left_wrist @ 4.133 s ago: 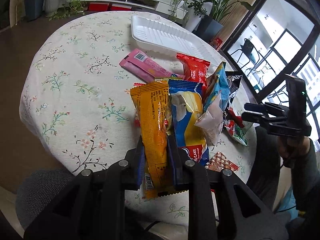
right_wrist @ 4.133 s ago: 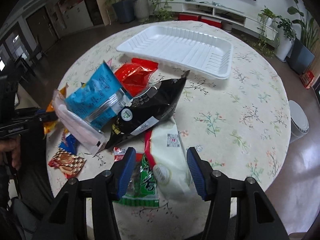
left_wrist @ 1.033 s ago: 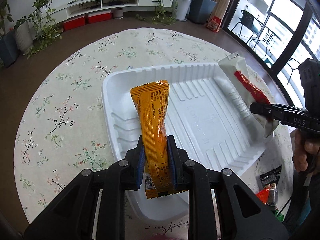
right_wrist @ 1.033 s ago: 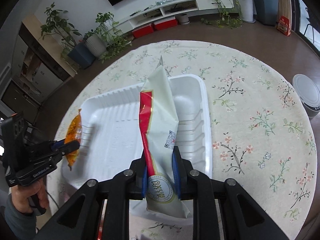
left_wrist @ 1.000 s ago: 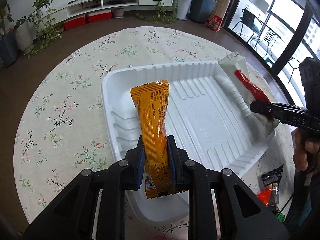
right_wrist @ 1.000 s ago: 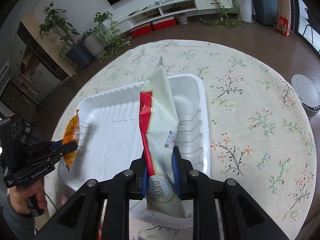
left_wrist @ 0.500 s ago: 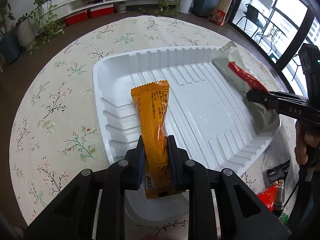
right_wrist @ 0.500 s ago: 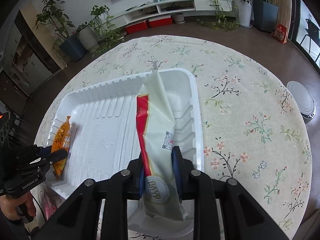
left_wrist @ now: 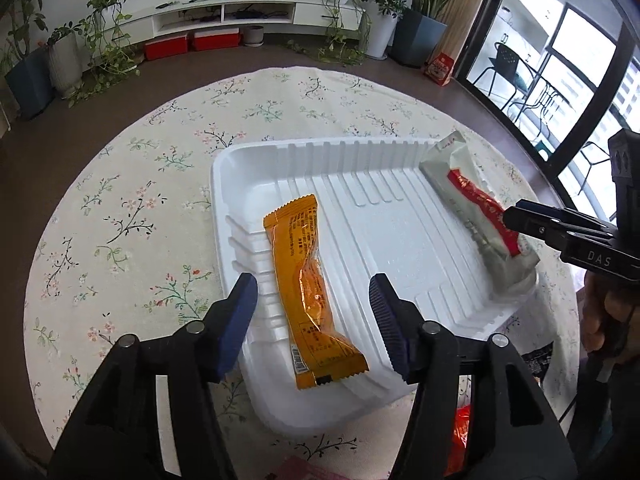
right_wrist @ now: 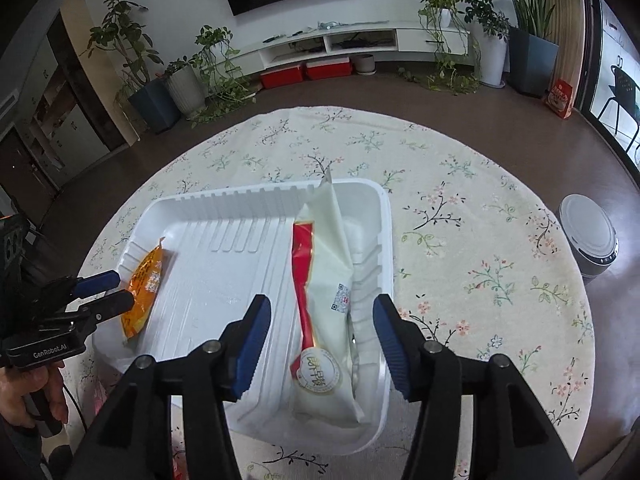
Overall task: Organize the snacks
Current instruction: 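Grasp the pink wafer with the left tool while the right tool reaches the green seaweed packet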
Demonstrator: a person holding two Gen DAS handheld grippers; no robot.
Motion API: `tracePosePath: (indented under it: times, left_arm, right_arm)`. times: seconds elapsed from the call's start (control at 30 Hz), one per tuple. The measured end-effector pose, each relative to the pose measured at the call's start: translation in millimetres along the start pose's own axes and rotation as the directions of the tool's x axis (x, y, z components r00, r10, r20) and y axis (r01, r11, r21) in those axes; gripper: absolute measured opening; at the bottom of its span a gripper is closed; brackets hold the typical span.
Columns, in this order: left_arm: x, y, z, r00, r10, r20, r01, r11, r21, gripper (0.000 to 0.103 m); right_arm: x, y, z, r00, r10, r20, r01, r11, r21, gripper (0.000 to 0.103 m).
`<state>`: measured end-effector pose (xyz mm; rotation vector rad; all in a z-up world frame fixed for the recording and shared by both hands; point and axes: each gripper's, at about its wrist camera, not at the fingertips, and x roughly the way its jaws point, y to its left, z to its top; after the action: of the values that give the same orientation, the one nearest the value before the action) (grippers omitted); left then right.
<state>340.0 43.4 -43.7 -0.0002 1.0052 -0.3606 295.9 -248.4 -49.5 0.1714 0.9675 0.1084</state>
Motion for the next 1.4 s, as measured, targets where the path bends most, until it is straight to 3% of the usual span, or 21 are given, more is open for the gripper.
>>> tracePosePath:
  times: [0.07, 0.2, 0.23, 0.33, 0.4, 0.53, 0.63, 0.73, 0.83, 0.93, 1.03, 1.13, 1.17, 1.23, 1.27, 1.3, 1.33, 1.37, 1.4]
  left_arm:
    - [-18, 0, -2, 1.0, -0.005, 0.026, 0.005, 1.0, -0.004, 0.075]
    - [-62, -1, -15, 0.992, -0.037, 0.124, 0.038, 0.999, -0.004, 0.093]
    - [-73, -2, -20, 0.988, -0.038, 0.152, 0.037, 0.999, 0.006, 0.103]
    - [-114, -13, -45, 0.961, -0.029, 0.274, 0.005, 0.996, 0.089, 0.103]
    - [-140, -23, -67, 0.941, 0.007, 0.339, -0.056, 0.989, 0.134, 0.103]
    - [-174, -37, -108, 0.956, 0.059, 0.287, -0.099, 0.987, 0.128, 0.103]
    - [-195, -47, -146, 0.955, 0.007, 0.298, -0.044, 0.992, 0.117, 0.103]
    - [-198, -72, -183, 0.959, -0.008, 0.283, -0.058, 0.973, 0.222, 0.103]
    - [-190, -99, -210, 0.966, 0.003, 0.257, -0.097, 0.93, 0.355, 0.103]
    - [-179, -126, -226, 0.968, 0.027, 0.248, -0.153, 0.849, 0.506, 0.103]
    - [-176, -160, -241, 0.959, 0.034, 0.281, -0.223, 0.702, 0.676, 0.103]
    - [-166, -187, -255, 0.961, 0.04, 0.273, -0.251, 0.536, 0.806, 0.103]
    - [-160, -196, -263, 0.959, 0.054, 0.277, -0.271, 0.455, 0.848, 0.103]
    - [-147, -204, -270, 0.96, 0.077, 0.27, -0.28, 0.342, 0.897, 0.103]
    - [-140, -208, -276, 0.958, 0.09, 0.271, -0.286, 0.272, 0.919, 0.101]
    - [-132, -209, -277, 0.959, 0.097, 0.265, -0.281, 0.226, 0.933, 0.099]
    - [-127, -209, -279, 0.961, 0.104, 0.255, -0.27, 0.182, 0.945, 0.089]
    - [-122, -209, -281, 0.963, 0.113, 0.246, -0.261, 0.153, 0.953, 0.076]
    - [-118, -208, -282, 0.964, 0.124, 0.235, -0.251, 0.126, 0.96, 0.071]
  right_arm:
    - [-17, -3, 0, 0.999, 0.012, 0.029, -0.012, 1.0, -0.003, 0.06]
    - [-63, -12, -9, 0.992, 0.059, 0.114, -0.06, 0.998, 0.005, 0.069]
    - [-76, -16, -14, 0.988, 0.076, 0.137, -0.078, 0.997, 0.008, 0.072]
    - [-111, -30, -34, 0.971, 0.142, 0.192, -0.152, 0.988, 0.035, 0.08]
    - [-128, -39, -52, 0.966, 0.153, 0.21, -0.17, 0.984, 0.061, 0.083]
    - [-150, -45, -94, 0.967, 0.183, 0.179, -0.198, 0.978, 0.065, 0.083]
    - [-154, -45, -126, 0.971, 0.204, 0.125, -0.215, 0.973, 0.083, 0.08]
    - [-155, -41, -160, 0.969, 0.234, 0.078, -0.24, 0.966, 0.091, 0.074]
    - [-155, -34, -188, 0.972, 0.229, 0.059, -0.233, 0.969, 0.084, 0.074]
    - [-151, -28, -205, 0.964, 0.264, 0.031, -0.266, 0.959, 0.1, 0.074]
    - [-150, -20, -212, 0.964, 0.265, 0.014, -0.265, 0.96, 0.09, 0.073]
    - [-150, -11, -213, 0.959, 0.285, 0.004, -0.284, 0.955, 0.08, 0.072]
    - [-150, -7, -215, 0.958, 0.287, -0.003, -0.287, 0.955, 0.073, 0.072]
    - [-147, 1, -218, 0.957, 0.29, -0.012, -0.289, 0.956, 0.057, 0.072]
    - [-146, 5, -219, 0.957, 0.291, -0.017, -0.289, 0.956, 0.049, 0.072]
    - [-144, 8, -221, 0.955, 0.294, -0.024, -0.293, 0.955, 0.044, 0.072]
    - [-143, 10, -222, 0.955, 0.296, -0.03, -0.294, 0.955, 0.04, 0.071]
    - [-142, 13, -224, 0.954, 0.296, -0.035, -0.295, 0.955, 0.034, 0.07]
    - [-141, 14, -225, 0.954, 0.298, -0.04, -0.297, 0.954, 0.027, 0.069]
